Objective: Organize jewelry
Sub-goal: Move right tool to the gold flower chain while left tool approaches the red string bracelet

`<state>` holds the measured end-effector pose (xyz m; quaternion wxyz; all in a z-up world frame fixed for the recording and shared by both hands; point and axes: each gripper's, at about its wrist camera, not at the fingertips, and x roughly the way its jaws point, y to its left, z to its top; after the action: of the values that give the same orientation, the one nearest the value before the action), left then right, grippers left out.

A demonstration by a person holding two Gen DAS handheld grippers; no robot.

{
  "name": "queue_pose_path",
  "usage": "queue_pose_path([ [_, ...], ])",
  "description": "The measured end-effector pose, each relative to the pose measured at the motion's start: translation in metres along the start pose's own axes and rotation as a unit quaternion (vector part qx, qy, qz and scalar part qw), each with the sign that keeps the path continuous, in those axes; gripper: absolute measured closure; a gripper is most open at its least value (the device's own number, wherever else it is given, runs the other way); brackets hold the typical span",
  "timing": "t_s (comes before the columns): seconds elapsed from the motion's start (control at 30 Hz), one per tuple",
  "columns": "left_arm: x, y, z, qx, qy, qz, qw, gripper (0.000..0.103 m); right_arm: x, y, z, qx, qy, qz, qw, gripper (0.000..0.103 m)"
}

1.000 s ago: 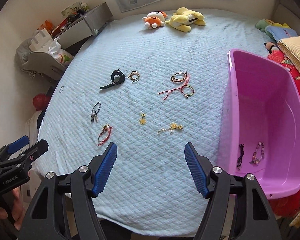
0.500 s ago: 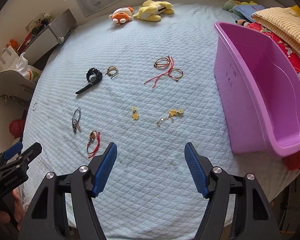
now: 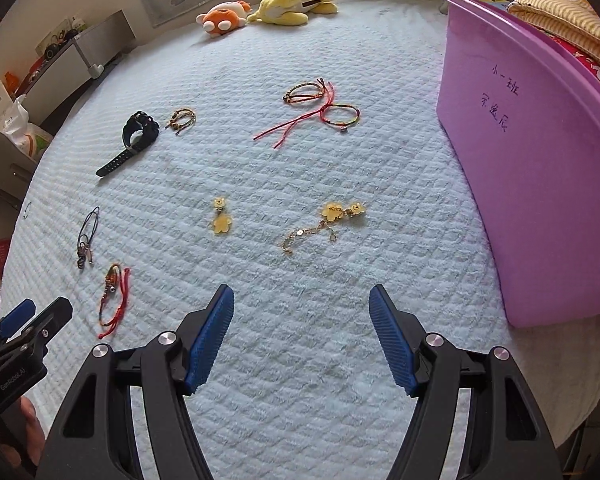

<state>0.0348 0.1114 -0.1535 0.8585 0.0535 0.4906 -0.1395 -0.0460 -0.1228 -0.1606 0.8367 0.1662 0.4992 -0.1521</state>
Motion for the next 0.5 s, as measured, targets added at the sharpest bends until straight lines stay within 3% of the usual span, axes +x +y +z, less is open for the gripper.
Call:
queue_pose_path([
  [0.27,0.034,-0.005,-0.024,-0.017,-0.022,0.009,0.9996,0.007,0.043,-0.008,-0.008,-0.026,-0.032,-0.003,0.999,0.036],
  [0.5,0.047,-0.007,-0.025,-0.024,-0.047,0.021,0.9984,0.007,0.058,-0.014,-0.002,-0.031,-0.049,0.004,0.998,0.036],
])
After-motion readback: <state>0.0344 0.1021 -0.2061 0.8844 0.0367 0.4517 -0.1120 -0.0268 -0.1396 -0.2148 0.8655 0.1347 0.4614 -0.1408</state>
